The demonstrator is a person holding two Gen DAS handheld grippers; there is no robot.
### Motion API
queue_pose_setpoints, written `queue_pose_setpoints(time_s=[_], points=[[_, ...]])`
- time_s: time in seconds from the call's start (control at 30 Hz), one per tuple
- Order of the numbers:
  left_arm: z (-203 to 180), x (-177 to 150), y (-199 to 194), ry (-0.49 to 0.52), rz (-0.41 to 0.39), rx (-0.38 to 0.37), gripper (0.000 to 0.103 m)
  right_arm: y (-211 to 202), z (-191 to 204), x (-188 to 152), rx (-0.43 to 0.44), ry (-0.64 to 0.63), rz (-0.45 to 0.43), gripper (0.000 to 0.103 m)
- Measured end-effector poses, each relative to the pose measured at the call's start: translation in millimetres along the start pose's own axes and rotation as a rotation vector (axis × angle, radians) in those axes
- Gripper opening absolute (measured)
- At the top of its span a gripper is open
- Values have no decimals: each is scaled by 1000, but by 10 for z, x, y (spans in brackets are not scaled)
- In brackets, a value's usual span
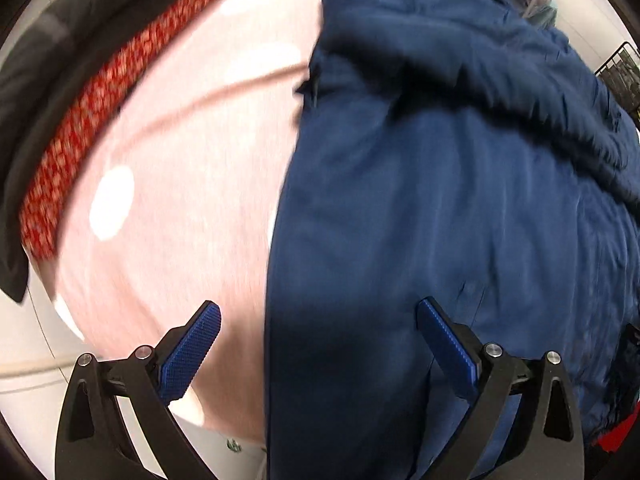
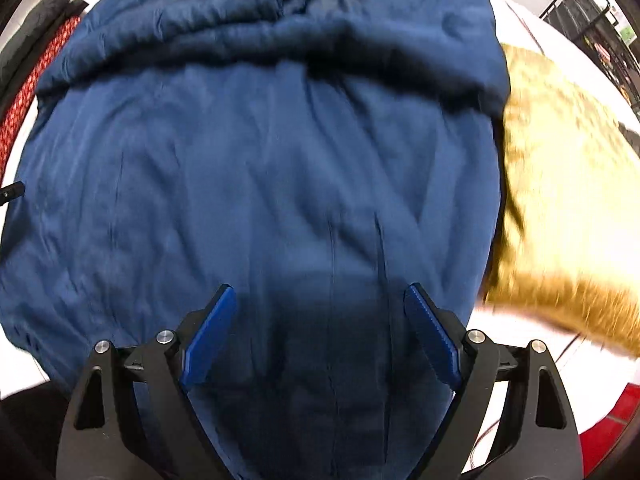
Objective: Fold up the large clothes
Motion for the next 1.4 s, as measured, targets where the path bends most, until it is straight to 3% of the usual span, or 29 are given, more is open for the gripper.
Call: queue_pose_setpoints(time_s=[0.23,0.43,0.7,0.87,1.07,1.17,1.27,1.4], points=[[-6,-316,43,53,9,-28,97,-17,35,-453,-1,-32,2,85],[318,-535,-148,56,-59,-70,97,-226,-67,-890,63,3,-42,85],[650,-609,-333,85,-102,-146,94,-550,-1072,-1304,175,333,-100,85],[926,-689,-281,-1,-57,-291,94,-424,-1513,-1451,357,492,-48,85],[609,-895,-66,11,45,-438,94,-184,-1294,-1779,516,505,52,85],[507,-1049,84,-29,83,-467,93,-18,-1167,-1819,594,571,110,85],[511,-1170,110,-94,112,-542,93,48,-1102,-1969,664,625,142,81],[489,-1209,140,-148,120,-635,92,-2,-949,-1963,725,583,166,70]])
Point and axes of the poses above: each gripper's, at about its wrist camera, not at the fingertips, and y roughly the way its jaws point, z to its left, x to its top, the point moved 3 cm from there along y, roughly the way its jaws point, and after that the axes turned 3 degrees about z, right-handed, at the moved point
